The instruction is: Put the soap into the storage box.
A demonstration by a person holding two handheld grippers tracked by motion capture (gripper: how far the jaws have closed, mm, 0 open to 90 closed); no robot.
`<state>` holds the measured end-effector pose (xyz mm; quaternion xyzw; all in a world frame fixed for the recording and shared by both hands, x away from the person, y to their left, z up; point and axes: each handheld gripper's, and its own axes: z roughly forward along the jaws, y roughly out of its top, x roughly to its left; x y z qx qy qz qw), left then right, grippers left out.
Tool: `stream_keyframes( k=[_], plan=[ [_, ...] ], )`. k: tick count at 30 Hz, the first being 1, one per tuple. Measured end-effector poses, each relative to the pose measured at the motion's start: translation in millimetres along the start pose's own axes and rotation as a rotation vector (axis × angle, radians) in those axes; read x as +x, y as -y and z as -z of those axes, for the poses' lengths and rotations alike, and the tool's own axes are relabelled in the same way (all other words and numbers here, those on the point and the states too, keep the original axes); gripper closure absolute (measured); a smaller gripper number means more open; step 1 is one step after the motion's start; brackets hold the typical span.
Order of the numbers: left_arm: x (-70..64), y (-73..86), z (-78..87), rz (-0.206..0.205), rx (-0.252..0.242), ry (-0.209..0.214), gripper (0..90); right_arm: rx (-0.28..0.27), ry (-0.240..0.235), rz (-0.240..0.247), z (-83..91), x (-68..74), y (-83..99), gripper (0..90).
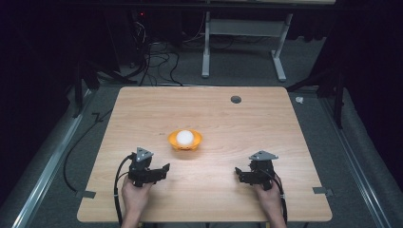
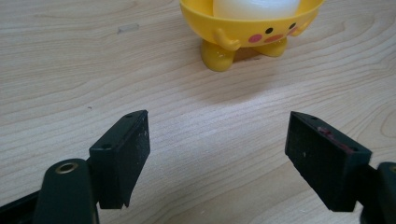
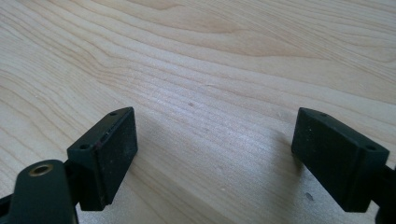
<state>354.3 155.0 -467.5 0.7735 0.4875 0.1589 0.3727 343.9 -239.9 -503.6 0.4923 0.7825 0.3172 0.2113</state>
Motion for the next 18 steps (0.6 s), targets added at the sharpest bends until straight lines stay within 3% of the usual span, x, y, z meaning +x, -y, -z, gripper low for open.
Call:
stream_keyframes(
  k=[12,18],
  plan=[
    [4.2,4.4,-9.9,0.024,0.014,-0.004,22.8,0.002,0.0,0.0,0.1,0.0,-0.1,15.1],
    [2.7,4.6,-15.6,0.015,0.024,-0.018,22.9,0.002,0.0,0.0,0.1,0.0,-0.1,15.1]
  ],
)
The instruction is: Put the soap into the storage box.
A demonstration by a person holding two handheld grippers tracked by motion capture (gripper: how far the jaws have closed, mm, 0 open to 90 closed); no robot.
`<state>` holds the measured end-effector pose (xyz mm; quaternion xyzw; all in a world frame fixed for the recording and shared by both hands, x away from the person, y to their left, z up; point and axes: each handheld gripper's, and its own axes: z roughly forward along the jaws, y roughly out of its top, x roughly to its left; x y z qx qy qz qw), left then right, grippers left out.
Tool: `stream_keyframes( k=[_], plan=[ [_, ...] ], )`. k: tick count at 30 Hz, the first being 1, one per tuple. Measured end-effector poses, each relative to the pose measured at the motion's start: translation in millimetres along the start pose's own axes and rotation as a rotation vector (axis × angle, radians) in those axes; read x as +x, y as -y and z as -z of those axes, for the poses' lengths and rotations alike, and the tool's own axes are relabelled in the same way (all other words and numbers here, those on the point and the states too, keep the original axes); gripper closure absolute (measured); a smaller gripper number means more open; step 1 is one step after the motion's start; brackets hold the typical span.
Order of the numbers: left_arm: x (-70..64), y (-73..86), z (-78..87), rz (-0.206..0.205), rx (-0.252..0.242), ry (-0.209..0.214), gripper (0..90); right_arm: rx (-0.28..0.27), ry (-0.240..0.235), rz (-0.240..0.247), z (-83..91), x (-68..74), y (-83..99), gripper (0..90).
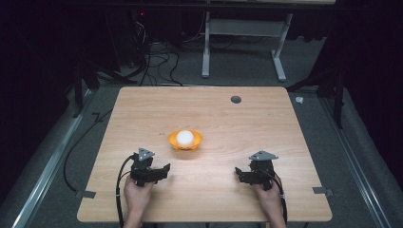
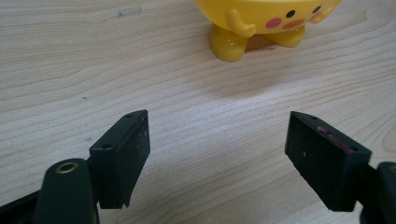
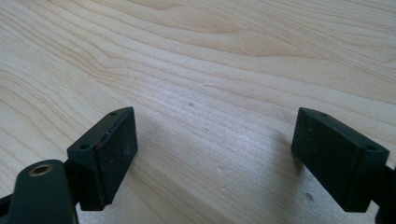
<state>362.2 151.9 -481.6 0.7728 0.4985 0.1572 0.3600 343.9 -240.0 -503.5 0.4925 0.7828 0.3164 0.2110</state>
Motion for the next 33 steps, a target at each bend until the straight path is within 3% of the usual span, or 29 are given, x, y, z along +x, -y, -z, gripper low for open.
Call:
stream_keyframes(
  k=[13,33],
  plan=[
    [0.7,0.8,-11.1,-0.02,0.026,-0.031,22.9,0.001,0.0,-0.001,0.0,0.0,0.0,15.1],
    [-2.9,1.4,-22.6,-0.034,0.026,-0.04,22.9,0.0,0.0,0.0,0.0,0.0,0.0,15.1]
  ],
)
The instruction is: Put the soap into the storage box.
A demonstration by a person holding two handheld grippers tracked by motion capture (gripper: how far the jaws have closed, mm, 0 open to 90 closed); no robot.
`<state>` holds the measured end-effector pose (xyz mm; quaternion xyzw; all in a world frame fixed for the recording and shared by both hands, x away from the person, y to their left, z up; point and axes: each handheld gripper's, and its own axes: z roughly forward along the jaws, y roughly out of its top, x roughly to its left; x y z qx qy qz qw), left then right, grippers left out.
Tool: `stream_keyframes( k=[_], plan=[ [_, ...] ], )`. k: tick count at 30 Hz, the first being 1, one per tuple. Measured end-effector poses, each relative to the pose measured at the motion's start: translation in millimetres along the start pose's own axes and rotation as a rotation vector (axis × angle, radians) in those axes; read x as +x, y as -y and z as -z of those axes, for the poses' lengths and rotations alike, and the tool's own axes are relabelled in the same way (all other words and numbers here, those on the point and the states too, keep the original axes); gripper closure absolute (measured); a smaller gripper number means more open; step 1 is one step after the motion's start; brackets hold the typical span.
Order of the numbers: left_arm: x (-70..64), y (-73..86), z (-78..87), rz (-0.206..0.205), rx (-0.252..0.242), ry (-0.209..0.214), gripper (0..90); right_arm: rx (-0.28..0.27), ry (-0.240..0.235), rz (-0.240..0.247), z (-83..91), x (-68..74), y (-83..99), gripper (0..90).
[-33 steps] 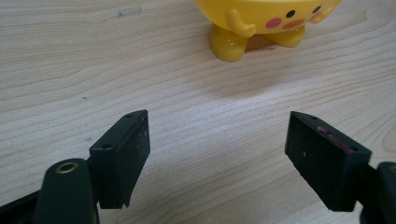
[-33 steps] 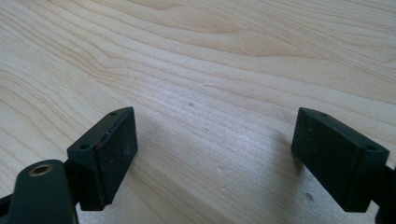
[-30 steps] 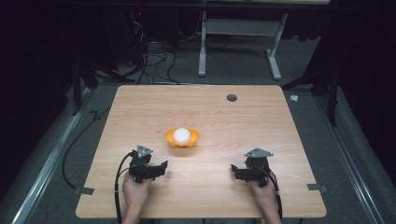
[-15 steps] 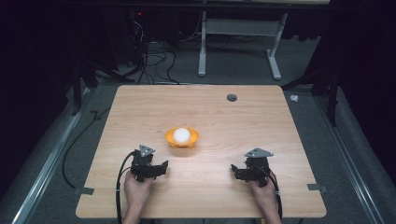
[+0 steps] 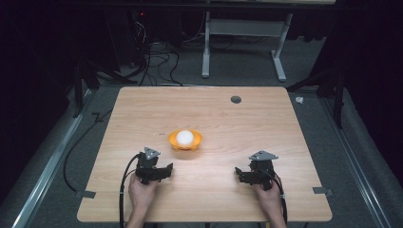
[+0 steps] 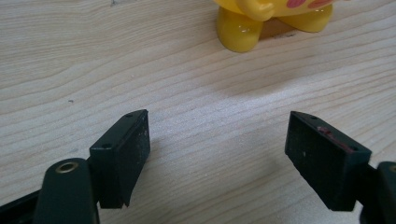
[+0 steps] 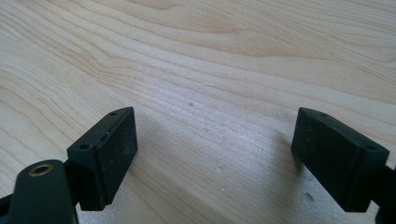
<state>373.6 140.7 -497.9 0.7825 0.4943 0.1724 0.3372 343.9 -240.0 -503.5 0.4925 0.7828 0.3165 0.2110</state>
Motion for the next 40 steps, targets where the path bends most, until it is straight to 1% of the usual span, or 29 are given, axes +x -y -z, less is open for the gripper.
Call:
stream_keyframes(
  k=[5,12,15,20,25,27,28,40],
  plan=[
    [-1.1,0.1,-2.1,-0.003,0.002,-0.003,22.8,0.0,0.0,0.0,0.0,0.0,0.0,15.2],
    [-5.0,0.1,-4.9,-0.02,-0.002,-0.013,22.7,0.0,0.0,0.0,0.0,0.0,0.0,15.2],
    [-5.6,0.1,-5.3,-0.02,-0.005,-0.013,22.7,0.0,0.0,0.0,0.0,0.0,0.0,15.1],
    [-8.4,0.4,-6.6,-0.042,-0.003,-0.024,22.2,0.0,0.0,0.0,0.0,0.0,0.0,15.2],
    [-9.6,1.0,-8.4,-0.045,-0.015,-0.021,19.9,0.0,0.0,0.0,0.0,0.0,0.0,15.1],
    [-10.1,3.3,-10.0,-0.047,-0.041,-0.02,17.8,0.0,0.0,0.0,0.0,0.1,0.0,15.1],
    [-10.3,3.7,-10.1,-0.046,-0.044,-0.022,17.8,0.001,0.0,-0.001,0.1,0.1,0.1,15.2],
    [-10.8,3.7,-10.2,-0.042,-0.044,-0.025,17.8,-0.001,0.003,-0.002,0.0,-0.2,0.1,15.1]
  ],
)
